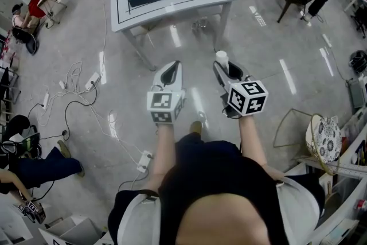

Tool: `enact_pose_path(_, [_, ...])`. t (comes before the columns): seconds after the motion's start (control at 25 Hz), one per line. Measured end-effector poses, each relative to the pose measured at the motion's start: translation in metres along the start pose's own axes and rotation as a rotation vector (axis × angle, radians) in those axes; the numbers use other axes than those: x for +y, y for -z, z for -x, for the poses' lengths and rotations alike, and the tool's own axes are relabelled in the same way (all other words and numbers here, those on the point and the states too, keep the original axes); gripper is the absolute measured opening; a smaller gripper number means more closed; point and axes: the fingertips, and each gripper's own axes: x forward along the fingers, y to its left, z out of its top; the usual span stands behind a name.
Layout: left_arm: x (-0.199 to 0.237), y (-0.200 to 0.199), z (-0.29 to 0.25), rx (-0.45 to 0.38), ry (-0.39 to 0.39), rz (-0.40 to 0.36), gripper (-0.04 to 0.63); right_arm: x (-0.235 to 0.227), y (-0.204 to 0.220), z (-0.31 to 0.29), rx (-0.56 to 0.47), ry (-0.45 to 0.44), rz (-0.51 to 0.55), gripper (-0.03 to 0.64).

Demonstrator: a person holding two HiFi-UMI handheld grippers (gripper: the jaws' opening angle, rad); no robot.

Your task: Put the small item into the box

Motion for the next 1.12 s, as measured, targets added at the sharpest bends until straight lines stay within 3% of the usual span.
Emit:
enact_pose_path(0.4, [0.018,0.0,-0.019,0.005,0.04,-0.017,0.009,-0.004,-0.007,-0.024,-0.019,0.025,-0.013,0.129])
enact_pose_path(0.68, [0.023,0.003,-0.027,0.008,0.074,-0.029,0.009,-0.005,-0.001,-0.039,-0.03,0.001,-0.101,0.129])
enact_pose_path(1.12, [0.035,0.007,-0.034,0.021,0.071,-0.014,0.009,-0.006,0.003,-0.049,-0.02,-0.009,-0.15,0.129])
